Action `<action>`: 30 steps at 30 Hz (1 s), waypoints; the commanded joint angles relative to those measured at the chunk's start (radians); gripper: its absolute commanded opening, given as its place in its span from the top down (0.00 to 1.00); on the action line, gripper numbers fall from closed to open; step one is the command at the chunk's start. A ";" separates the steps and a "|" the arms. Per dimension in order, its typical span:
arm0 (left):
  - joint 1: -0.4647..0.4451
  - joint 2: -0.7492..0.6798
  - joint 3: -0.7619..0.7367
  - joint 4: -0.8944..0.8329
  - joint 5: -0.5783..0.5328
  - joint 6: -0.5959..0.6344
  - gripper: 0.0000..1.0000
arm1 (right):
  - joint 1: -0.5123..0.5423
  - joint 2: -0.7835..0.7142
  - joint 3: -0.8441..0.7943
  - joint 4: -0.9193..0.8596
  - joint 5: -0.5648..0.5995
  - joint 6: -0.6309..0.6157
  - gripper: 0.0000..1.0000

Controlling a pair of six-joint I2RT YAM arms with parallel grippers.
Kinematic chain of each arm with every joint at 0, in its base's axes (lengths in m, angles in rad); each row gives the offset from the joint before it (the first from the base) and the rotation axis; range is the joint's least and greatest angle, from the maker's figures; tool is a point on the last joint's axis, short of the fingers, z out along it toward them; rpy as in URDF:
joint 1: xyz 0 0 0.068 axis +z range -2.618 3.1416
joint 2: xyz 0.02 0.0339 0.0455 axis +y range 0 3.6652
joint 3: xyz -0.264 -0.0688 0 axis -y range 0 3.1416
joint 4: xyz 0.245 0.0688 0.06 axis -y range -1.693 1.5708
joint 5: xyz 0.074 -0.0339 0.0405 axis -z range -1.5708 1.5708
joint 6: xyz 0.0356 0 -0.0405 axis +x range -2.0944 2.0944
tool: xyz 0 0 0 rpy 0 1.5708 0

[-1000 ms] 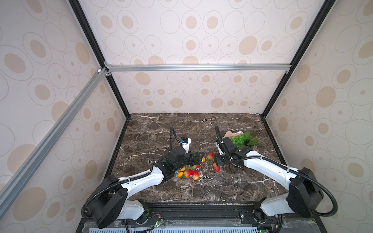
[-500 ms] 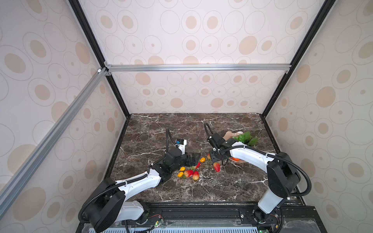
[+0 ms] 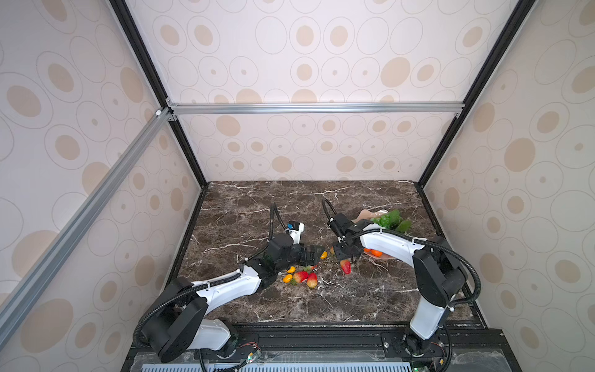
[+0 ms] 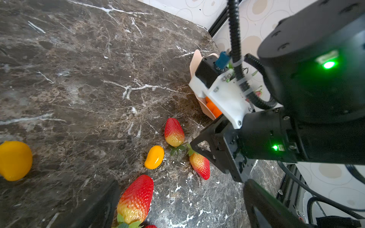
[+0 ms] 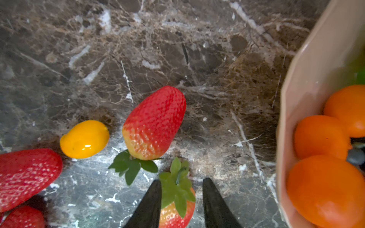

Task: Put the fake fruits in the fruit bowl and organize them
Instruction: 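Move the right gripper over a red strawberry beside the bowl while the left arm shifts, then lower the right gripper onto the strawberry and close on it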

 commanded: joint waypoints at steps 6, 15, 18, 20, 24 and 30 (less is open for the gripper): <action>-0.006 0.011 0.043 0.011 0.019 0.026 0.01 | -0.013 0.036 0.031 -0.014 -0.044 0.008 0.63; -0.006 -0.003 0.032 0.005 0.006 0.023 0.01 | -0.024 0.072 0.046 -0.013 -0.062 0.000 0.63; -0.008 -0.010 0.027 0.006 0.001 0.021 0.01 | -0.025 0.084 0.051 -0.016 -0.060 -0.002 0.63; -0.007 -0.016 0.023 0.006 -0.002 0.020 0.01 | -0.026 0.093 0.052 -0.015 -0.063 -0.003 0.63; -0.006 -0.020 0.017 0.008 -0.007 0.017 0.01 | -0.026 0.108 0.055 -0.012 -0.068 -0.003 0.63; -0.007 -0.028 0.011 0.008 -0.010 0.015 0.01 | -0.028 0.115 0.055 -0.009 -0.067 -0.003 0.67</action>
